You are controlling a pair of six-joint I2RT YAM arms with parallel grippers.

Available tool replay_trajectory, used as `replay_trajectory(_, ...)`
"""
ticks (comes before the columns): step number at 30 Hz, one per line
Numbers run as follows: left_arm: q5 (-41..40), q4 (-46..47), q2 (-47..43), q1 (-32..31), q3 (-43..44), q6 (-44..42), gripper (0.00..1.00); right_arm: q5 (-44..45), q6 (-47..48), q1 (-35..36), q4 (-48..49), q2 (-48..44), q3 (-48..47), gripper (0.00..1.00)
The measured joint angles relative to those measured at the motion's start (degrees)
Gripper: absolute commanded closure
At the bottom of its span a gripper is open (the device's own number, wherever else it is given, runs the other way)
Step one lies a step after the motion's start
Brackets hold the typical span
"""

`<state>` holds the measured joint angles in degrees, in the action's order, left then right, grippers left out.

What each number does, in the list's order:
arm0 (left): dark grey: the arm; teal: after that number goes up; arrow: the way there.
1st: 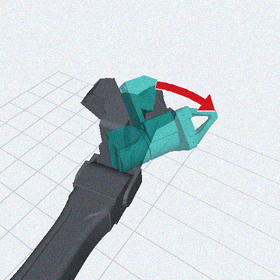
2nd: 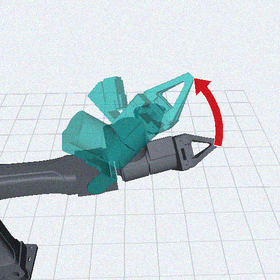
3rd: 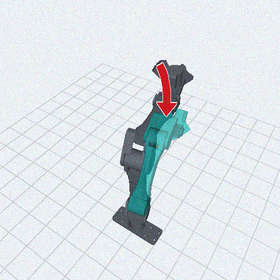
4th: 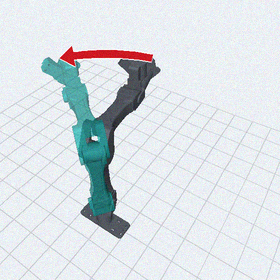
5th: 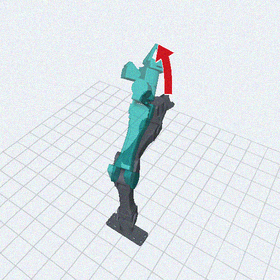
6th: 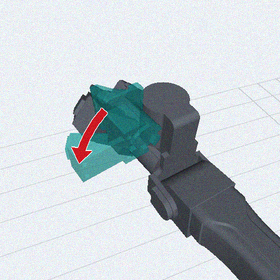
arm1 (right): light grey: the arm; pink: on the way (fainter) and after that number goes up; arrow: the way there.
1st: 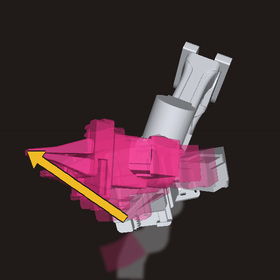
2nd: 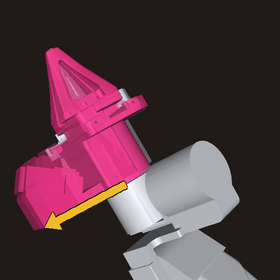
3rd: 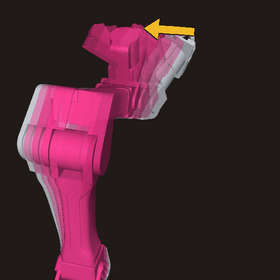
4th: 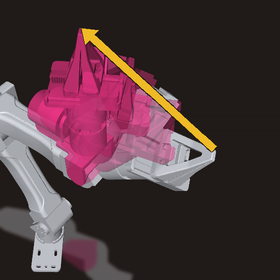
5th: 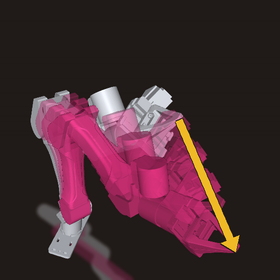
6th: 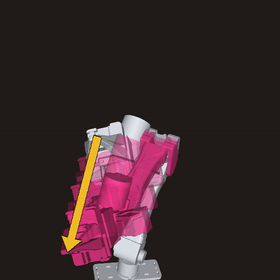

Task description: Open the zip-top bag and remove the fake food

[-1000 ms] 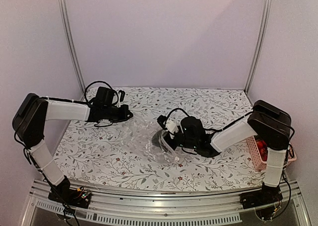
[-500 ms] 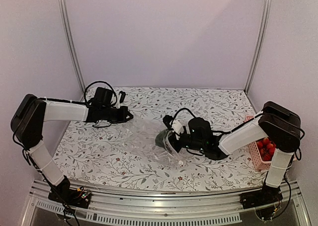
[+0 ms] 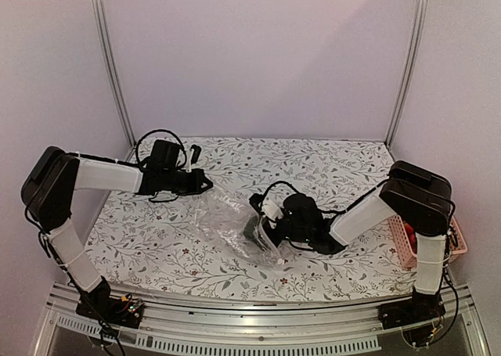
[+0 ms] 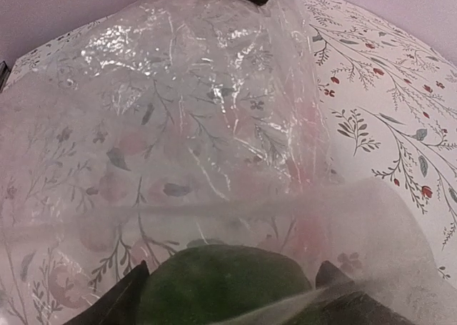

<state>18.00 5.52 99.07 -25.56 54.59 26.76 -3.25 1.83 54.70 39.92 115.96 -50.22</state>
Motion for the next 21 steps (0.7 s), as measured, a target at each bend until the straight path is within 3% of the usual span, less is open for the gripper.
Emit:
replay_trajectory(10, 0.0, 0.9, 1.6, 0.0, 0.8, 0.0, 1.0, 0.0, 2.1, 0.1, -2.4, 0.1, -0.1, 0.09)
replay_trajectory(16, -0.1, 0.9, 1.9, 0.0, 1.0, 0.0, 1.0, -0.4, 3.6, 0.5, -2.4, -0.9, -0.1, 0.17)
replay_trajectory(21, -0.5, 0.8, 1.9, 0.4, 1.1, 0.0, 1.0, -0.3, 4.1, 0.7, -2.2, -3.0, 1.3, 0.3)
